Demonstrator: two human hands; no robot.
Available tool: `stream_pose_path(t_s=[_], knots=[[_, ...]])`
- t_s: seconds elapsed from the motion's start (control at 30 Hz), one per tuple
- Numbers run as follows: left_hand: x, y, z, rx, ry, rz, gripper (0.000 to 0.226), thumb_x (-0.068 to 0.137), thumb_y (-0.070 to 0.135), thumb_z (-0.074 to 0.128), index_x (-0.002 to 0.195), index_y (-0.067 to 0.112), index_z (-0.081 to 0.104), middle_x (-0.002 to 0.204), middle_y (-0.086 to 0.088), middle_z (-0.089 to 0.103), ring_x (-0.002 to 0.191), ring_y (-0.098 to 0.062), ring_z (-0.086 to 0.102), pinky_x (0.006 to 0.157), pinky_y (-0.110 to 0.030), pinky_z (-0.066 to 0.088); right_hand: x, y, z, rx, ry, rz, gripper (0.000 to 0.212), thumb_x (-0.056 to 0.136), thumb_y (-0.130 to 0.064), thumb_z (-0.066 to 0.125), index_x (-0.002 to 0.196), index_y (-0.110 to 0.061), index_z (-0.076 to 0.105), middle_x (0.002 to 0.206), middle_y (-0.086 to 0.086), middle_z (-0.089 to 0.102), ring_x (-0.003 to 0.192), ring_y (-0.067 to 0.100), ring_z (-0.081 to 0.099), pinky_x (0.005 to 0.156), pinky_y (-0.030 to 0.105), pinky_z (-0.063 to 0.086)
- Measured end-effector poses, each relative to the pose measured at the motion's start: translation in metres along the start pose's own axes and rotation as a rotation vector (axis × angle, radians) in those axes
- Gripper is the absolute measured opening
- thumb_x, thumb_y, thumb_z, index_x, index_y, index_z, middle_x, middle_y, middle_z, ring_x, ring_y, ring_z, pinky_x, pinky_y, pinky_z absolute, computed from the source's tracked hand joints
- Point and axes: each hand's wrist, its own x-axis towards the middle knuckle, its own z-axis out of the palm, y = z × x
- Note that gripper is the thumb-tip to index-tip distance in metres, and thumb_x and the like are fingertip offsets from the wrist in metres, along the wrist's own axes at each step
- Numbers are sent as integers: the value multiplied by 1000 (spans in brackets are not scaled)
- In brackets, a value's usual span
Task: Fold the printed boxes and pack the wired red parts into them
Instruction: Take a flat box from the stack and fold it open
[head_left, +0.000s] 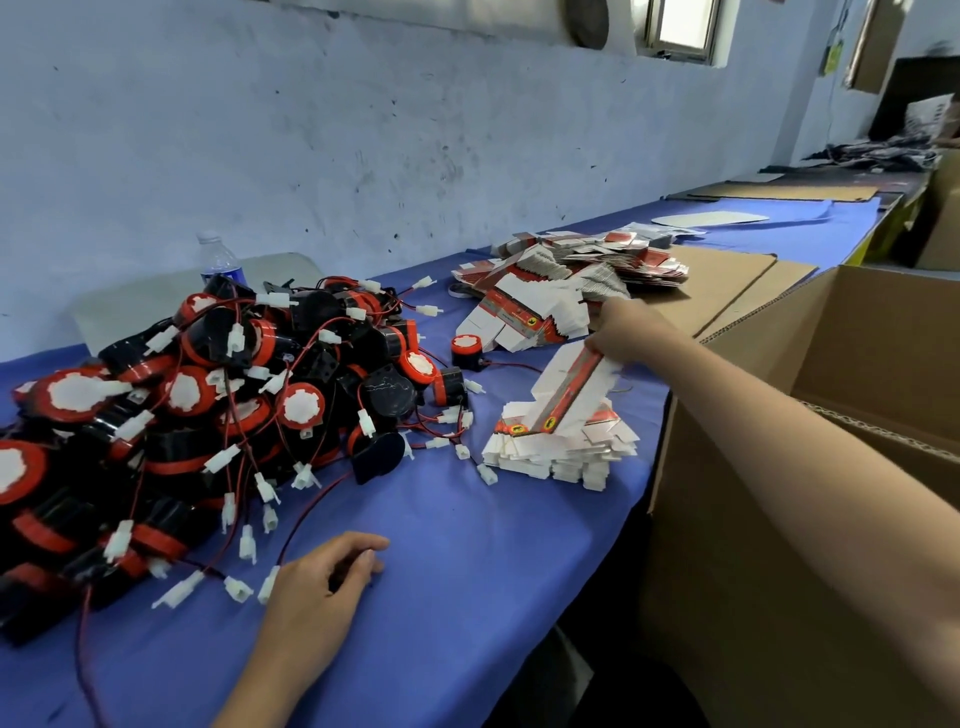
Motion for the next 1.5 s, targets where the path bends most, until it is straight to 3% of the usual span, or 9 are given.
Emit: stream_pose_path(t_s=[0.17,0.43,0.6,0.77,0.93,1.07,1.23,1.33,1.5], knots=[[-2,4,1,-90,40,31,18,90,30,62,102,42,65,88,18,69,81,-3,64,70,-14,48,-25,-23,-19,105,10,-240,38,92,-44,56,93,-8,68,84,9,65,72,20,58,67,38,50],[-6,22,3,-351,71,38,100,45,95,56,135,69,21,121,49,47,112,18,51,82,-10,47,-128,-100,83,540,86,-541,29,96,-46,49,79,-22,47,61,-9,48,60,18,48,52,31,30],[-8,19,-6,-397,343,93,118,42,92,62,141,65,2,140,55,7,130,28,11,88,5,29,-159,-119,96,722,-44,-550,59,76,-76,41,98,-23,52,77,-9,60,72,12,58,67,36,48],[-6,13,-3,-444,417,174,122,62,19,84,131,76,1,143,33,34,126,11,42,81,-5,46,-176,-121,98,834,-242,-683,52,77,-71,57,109,-29,53,77,-7,64,66,6,57,61,29,48],[-3,17,0,-419,479,159,119,52,75,76,134,69,-11,159,3,14,136,-12,39,97,-37,49,-192,-119,116,1032,-795,-714,39,88,-49,56,122,-32,59,109,-8,67,104,10,60,95,37,48],[4,15,6,-362,457,198,112,60,53,73,137,63,-8,158,14,17,137,-10,37,96,-52,48,-202,-121,118,1188,-856,-588,43,89,-47,51,115,-18,68,108,-5,71,109,7,61,96,33,49],[1,10,-3,-486,398,138,79,74,82,48,141,65,8,146,32,29,124,8,46,90,-12,46,-168,-112,110,1608,-686,-32,26,91,-34,57,111,-20,64,93,0,74,81,18,72,64,31,56],[4,3,-1,-405,379,148,41,102,36,44,132,62,36,136,29,45,107,-11,64,73,-24,56,-149,-97,103,1663,-734,117,33,88,-19,56,117,-34,56,87,-3,74,71,14,72,51,32,54],[3,0,-2,-34,207,260,98,87,-1,63,141,63,11,155,26,5,145,-7,16,95,-5,35,-137,-80,102,1491,-936,115,48,88,-21,59,129,-41,46,97,6,73,76,23,70,64,48,57]])
